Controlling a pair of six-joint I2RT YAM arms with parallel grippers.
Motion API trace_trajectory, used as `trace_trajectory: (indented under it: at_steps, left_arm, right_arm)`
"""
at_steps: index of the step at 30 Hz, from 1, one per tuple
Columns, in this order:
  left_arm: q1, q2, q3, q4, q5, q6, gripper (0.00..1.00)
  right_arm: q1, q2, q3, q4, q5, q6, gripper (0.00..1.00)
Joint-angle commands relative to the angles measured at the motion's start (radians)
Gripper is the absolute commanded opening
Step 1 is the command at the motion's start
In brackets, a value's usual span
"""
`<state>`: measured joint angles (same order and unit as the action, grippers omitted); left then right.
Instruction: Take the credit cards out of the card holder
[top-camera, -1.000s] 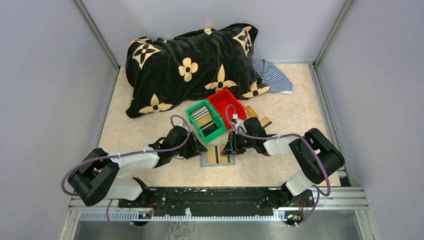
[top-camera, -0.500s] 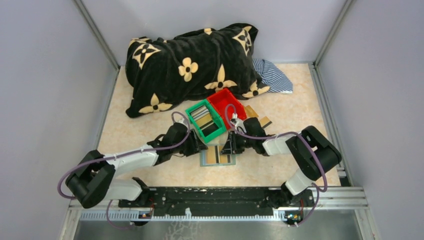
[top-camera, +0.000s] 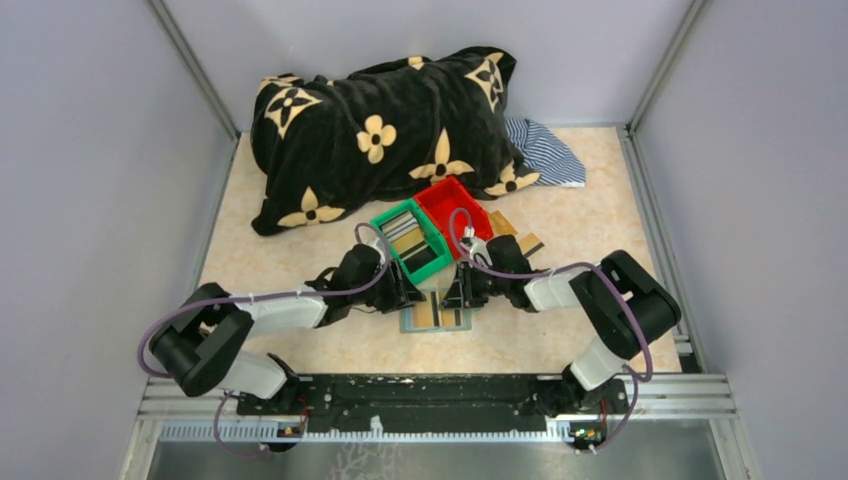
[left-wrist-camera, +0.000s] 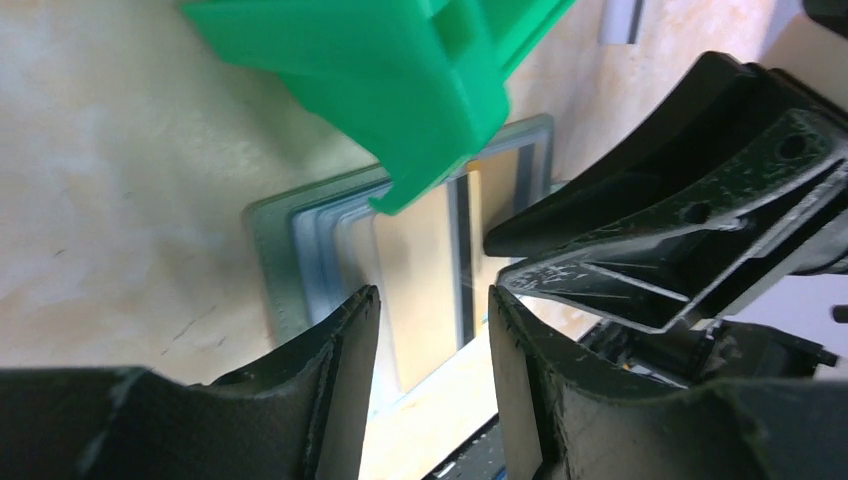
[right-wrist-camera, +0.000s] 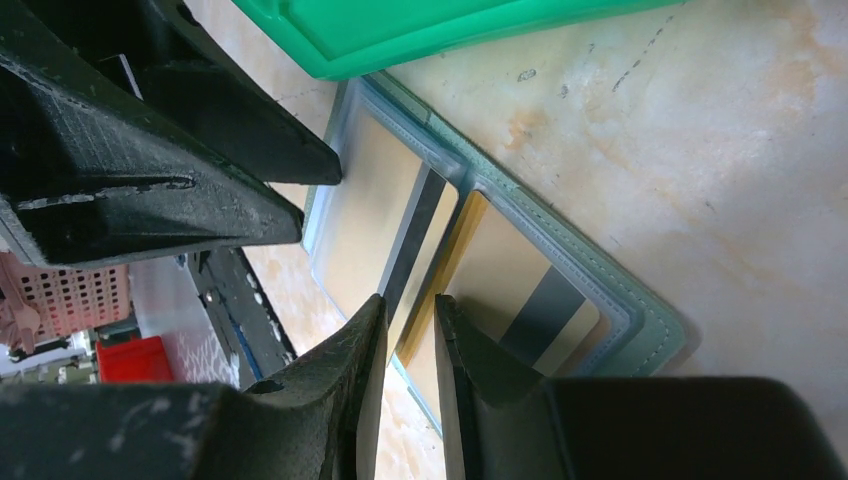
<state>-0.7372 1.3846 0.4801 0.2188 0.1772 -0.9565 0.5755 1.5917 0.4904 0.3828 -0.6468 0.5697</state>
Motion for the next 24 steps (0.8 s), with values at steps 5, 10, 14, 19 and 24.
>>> trace_trajectory:
  at_steps: [5, 10, 14, 19, 24]
  left_arm:
    - [0.002, 0.082, -0.046, 0.029, 0.031, -0.016, 0.51]
    - [0.002, 0.085, -0.057, 0.005, 0.010, -0.002, 0.51]
    - [0.002, 0.109, -0.068, 0.031, 0.015, -0.008, 0.51]
    - [0.002, 0.131, -0.077, 0.058, 0.026, -0.014, 0.51]
    - [0.002, 0.122, -0.080, 0.053, 0.020, -0.013, 0.51]
  right_arm:
    - [0.007, 0.008, -0.017, -0.001, 0.024, -0.014, 0.27]
    - [0.007, 0.023, -0.021, 0.024, 0.012, -0.003, 0.29]
    - [0.007, 0.033, -0.018, 0.032, -0.005, 0.003, 0.33]
    - [0.023, 0.047, -0.010, 0.033, -0.008, 0.001, 0.35]
    - [0.027, 0.053, -0.018, 0.063, -0.016, 0.019, 0.35]
